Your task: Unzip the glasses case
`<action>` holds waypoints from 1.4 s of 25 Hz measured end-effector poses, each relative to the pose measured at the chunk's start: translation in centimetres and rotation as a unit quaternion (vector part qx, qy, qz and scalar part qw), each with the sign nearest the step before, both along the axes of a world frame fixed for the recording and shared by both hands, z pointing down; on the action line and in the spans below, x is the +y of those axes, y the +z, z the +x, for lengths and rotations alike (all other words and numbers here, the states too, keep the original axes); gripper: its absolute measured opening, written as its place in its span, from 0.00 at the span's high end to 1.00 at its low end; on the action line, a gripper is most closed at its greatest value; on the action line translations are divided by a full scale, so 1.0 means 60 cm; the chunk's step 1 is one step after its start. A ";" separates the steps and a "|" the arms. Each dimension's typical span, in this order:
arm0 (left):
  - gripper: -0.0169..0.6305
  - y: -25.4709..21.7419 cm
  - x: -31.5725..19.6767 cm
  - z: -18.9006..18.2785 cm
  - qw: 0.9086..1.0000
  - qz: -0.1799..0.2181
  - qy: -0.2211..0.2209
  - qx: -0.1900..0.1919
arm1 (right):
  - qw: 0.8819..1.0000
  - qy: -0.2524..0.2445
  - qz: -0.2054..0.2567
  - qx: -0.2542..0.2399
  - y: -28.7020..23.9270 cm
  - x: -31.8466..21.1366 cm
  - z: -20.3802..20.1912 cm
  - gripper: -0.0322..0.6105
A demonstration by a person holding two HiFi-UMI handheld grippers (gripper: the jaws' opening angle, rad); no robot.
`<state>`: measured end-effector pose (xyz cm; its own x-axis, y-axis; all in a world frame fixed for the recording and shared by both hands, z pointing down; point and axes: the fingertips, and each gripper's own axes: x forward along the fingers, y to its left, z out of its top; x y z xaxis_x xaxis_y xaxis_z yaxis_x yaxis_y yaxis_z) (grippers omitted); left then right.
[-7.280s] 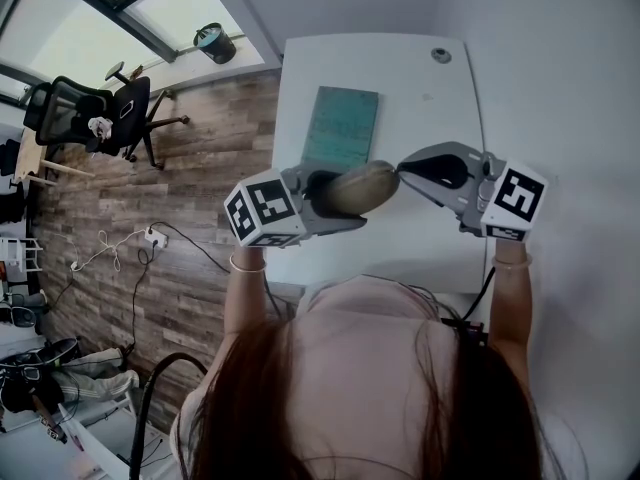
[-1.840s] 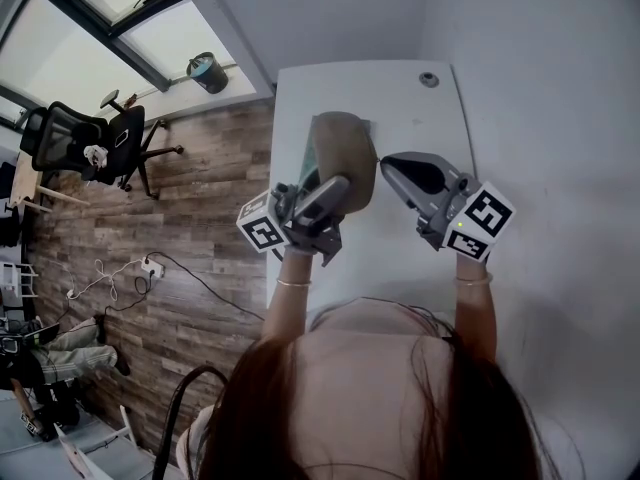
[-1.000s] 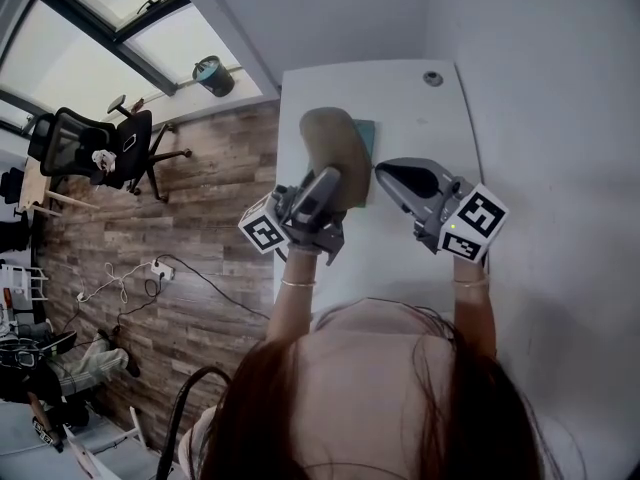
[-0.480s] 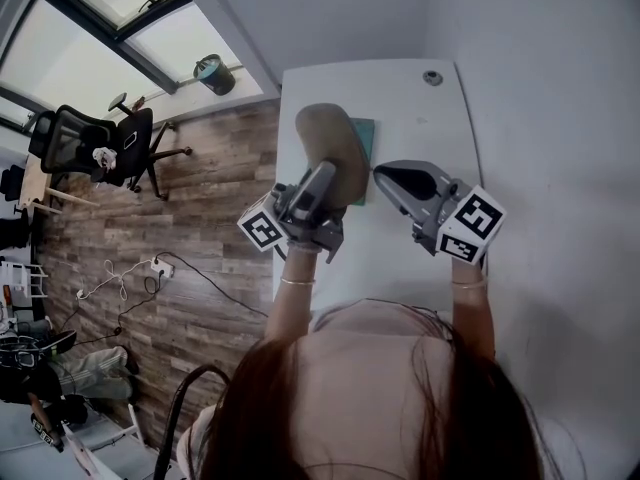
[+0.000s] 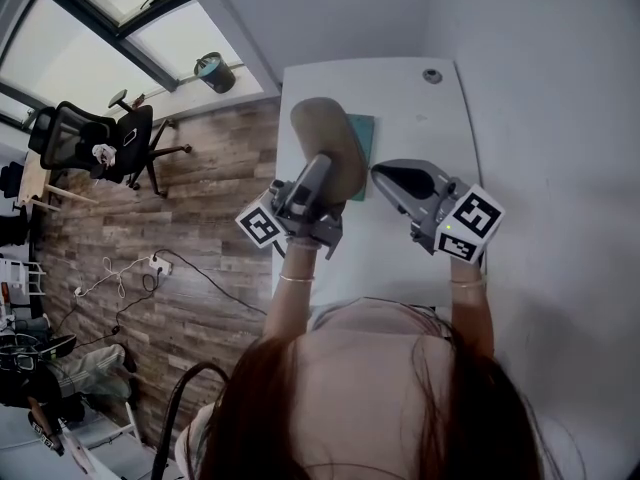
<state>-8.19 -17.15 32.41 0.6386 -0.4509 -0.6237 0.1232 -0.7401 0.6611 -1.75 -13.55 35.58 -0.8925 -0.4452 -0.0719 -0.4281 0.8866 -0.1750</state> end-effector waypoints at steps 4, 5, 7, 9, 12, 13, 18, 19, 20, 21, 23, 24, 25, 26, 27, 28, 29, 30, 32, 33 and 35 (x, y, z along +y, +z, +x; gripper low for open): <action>0.52 -0.001 0.004 0.000 1.000 -0.005 -0.003 0.006 | 1.000 0.000 -0.003 -0.001 0.003 0.009 0.001 0.95; 0.52 0.000 0.006 0.001 1.000 -0.006 -0.004 0.007 | 1.000 0.000 -0.003 -0.002 0.004 0.012 0.002 0.95; 0.52 0.001 0.007 0.001 1.000 -0.007 -0.007 0.011 | 1.000 -0.002 -0.004 -0.001 0.007 0.016 0.003 0.95; 0.52 -0.001 0.006 -0.002 1.000 -0.010 -0.010 0.017 | 1.000 -0.003 -0.005 0.000 0.007 0.017 0.001 0.95; 0.52 -0.004 0.008 -0.009 1.000 -0.013 -0.013 0.022 | 1.000 -0.005 -0.006 0.000 0.003 0.021 -0.005 0.95; 0.52 -0.003 0.010 -0.011 1.000 -0.013 -0.014 0.023 | 1.000 -0.006 -0.006 0.000 0.004 0.024 -0.006 0.95; 0.52 -0.006 0.010 -0.024 0.999 -0.018 -0.022 0.036 | 1.000 -0.013 -0.009 0.000 0.005 0.031 -0.017 0.95; 0.52 -0.007 0.009 -0.026 0.999 -0.018 -0.023 0.039 | 1.000 -0.014 -0.010 0.001 0.005 0.032 -0.019 0.95; 0.52 -0.008 0.009 -0.027 0.999 -0.019 -0.024 0.040 | 1.000 -0.014 -0.011 0.001 0.006 0.033 -0.021 0.95; 0.52 -0.008 0.010 -0.028 0.999 -0.019 -0.025 0.040 | 1.000 -0.015 -0.012 0.001 0.006 0.034 -0.022 0.95; 0.52 -0.009 0.012 -0.031 0.999 -0.020 -0.029 0.042 | 1.000 -0.015 -0.012 0.000 0.004 0.036 -0.023 0.95; 0.52 -0.009 0.014 -0.033 0.998 -0.020 -0.031 0.045 | 1.000 -0.016 -0.012 0.000 0.004 0.038 -0.024 0.95; 0.52 -0.009 0.016 -0.036 0.998 -0.021 -0.033 0.050 | 1.000 -0.017 -0.012 0.000 0.003 0.041 -0.026 0.95; 0.52 -0.008 0.018 -0.038 0.998 -0.023 -0.035 0.055 | 1.000 -0.017 -0.012 0.000 0.003 0.043 -0.028 0.95; 0.52 -0.008 0.019 -0.041 0.997 -0.025 -0.035 0.060 | 1.000 -0.018 -0.012 0.000 0.003 0.046 -0.029 0.95; 0.52 -0.008 0.019 -0.043 0.997 -0.027 -0.036 0.064 | 1.000 -0.019 -0.012 0.001 0.004 0.048 -0.031 0.95; 0.52 -0.007 0.020 -0.046 0.997 -0.030 -0.037 0.068 | 1.000 -0.020 -0.014 0.002 0.004 0.049 -0.034 0.95; 0.52 -0.007 0.019 -0.049 0.996 -0.033 -0.038 0.072 | 1.000 -0.021 -0.015 0.002 0.004 0.051 -0.036 0.95; 0.52 -0.006 0.019 -0.054 0.995 -0.038 -0.040 0.081 | 1.000 -0.023 -0.017 0.004 0.003 0.054 -0.040 0.95; 0.52 -0.005 0.019 -0.055 0.995 -0.041 -0.042 0.086 | 1.000 -0.023 -0.017 0.005 0.003 0.056 -0.041 0.95; 0.52 -0.001 0.020 -0.059 0.993 -0.047 -0.044 0.095 | 0.999 -0.025 -0.018 0.007 0.006 0.060 -0.045 0.95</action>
<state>-11.75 -15.92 32.33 0.4690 -0.5618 -0.6815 0.1909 -0.6888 0.6993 -4.43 -9.93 35.95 -0.9147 -0.4018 -0.0432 -0.3859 0.9002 -0.2018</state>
